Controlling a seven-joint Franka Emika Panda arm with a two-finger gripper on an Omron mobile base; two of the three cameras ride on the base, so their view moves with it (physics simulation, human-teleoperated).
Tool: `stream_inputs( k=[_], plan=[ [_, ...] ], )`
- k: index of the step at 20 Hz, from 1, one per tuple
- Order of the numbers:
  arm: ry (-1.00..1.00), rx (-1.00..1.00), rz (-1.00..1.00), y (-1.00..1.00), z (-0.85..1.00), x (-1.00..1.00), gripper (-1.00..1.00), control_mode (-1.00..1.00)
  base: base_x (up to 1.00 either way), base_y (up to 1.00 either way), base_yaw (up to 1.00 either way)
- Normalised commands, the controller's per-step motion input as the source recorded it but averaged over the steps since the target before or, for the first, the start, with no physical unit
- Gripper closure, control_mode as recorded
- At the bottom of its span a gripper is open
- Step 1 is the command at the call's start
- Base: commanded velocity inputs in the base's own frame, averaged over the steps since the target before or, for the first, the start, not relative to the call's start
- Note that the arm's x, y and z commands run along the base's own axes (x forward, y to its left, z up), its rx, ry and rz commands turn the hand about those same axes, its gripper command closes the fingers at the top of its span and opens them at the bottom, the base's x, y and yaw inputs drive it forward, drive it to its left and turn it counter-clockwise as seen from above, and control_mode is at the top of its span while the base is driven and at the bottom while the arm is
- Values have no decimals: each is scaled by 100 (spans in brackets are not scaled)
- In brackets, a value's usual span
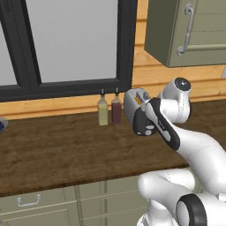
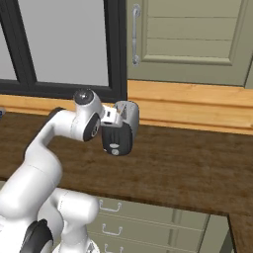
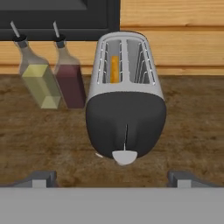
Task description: Start the toaster. Once the lever pops up, take the bread to the plate on the dining counter.
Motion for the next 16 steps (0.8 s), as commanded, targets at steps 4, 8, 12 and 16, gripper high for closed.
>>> stream_inputs(
  k=[4,8,12,16],
  plan=[
    [-3,0,0,2,24,1,-100,-100,0,0,0],
    [-11,-1,0,16,19,0,-100,-100,0,0,0],
    [-4,-1,-2,6,2,0,-100,-100,0,0,0],
    [0,0,0,0,22,0,-100,-100,0,0,0]
  ],
)
